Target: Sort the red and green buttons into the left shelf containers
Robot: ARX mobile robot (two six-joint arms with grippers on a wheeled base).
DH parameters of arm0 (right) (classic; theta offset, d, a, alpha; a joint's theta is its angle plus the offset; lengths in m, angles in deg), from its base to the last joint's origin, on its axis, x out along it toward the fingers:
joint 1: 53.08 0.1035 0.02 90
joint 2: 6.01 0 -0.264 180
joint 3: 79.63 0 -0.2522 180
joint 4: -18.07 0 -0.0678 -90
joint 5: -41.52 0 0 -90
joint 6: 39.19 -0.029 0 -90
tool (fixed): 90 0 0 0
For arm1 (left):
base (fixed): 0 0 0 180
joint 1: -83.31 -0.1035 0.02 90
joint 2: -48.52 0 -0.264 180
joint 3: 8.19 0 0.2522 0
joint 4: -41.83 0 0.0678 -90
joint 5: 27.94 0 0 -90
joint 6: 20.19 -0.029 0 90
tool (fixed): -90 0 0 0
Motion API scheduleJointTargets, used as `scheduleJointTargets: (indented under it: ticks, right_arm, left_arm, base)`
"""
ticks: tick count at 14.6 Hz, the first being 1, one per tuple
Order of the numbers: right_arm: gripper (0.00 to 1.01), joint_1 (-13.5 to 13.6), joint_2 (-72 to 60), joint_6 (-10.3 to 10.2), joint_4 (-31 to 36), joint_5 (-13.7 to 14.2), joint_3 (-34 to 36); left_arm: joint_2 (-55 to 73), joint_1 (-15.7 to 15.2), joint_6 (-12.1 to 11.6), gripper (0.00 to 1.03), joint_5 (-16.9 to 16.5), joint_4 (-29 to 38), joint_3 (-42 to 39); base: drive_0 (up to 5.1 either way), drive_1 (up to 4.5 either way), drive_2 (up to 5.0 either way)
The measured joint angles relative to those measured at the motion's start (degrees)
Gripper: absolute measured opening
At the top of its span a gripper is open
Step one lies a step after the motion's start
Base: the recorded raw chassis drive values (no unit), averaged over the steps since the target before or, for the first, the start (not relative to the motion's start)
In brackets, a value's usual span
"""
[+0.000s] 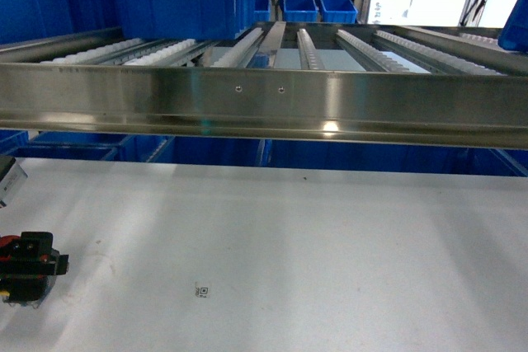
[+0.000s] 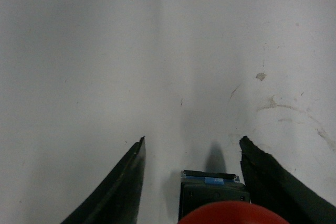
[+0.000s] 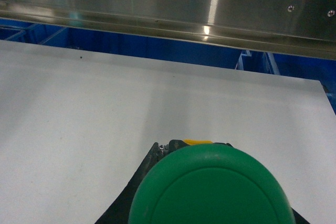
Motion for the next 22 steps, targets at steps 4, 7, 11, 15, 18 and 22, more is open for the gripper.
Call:
scheduleJointTargets:
  ticks: [4, 7, 11, 15, 18, 22]
  right_arm:
    - [0.26, 0.0, 0.0, 0.0, 0.0, 0.0, 0.0]
    - [0.26, 0.0, 0.0, 0.0, 0.0, 0.0, 0.0]
    - [0.26, 0.0, 0.0, 0.0, 0.0, 0.0, 0.0]
    - [0.26, 0.0, 0.0, 0.0, 0.0, 0.0, 0.0]
    - [0.26, 0.0, 0.0, 0.0, 0.0, 0.0, 0.0]
    - [0.26, 0.0, 0.0, 0.0, 0.0, 0.0, 0.0]
  left_arm:
    - [0.2, 1.0, 0.3, 0.30, 1.4, -0.2, -0.3]
    - [-1.6, 1.9, 1.7, 0.30, 1.8, -0.8, -1.9]
    - [-14.9, 2.6, 3.1, 0.30, -1.7, -0.8, -4.9]
    - [-32.2, 2.1, 4.2, 0.29, -3.5, -7.4, -10.0]
    - [-44.0, 7.7, 5.8, 0.29, 0.3, -12.1, -12.4]
    - [-45.1, 9.6, 6.1, 0.29, 2.0, -12.0, -13.4]
  base:
    - [0.0, 0.00, 0.0]
    - [0.0, 0.00, 0.0]
    - [0.0, 0.00, 0.0]
    - [0.0, 0.00, 0.0]
    - [0.0, 0.00, 0.0]
    - [0.0, 0.00, 0.0]
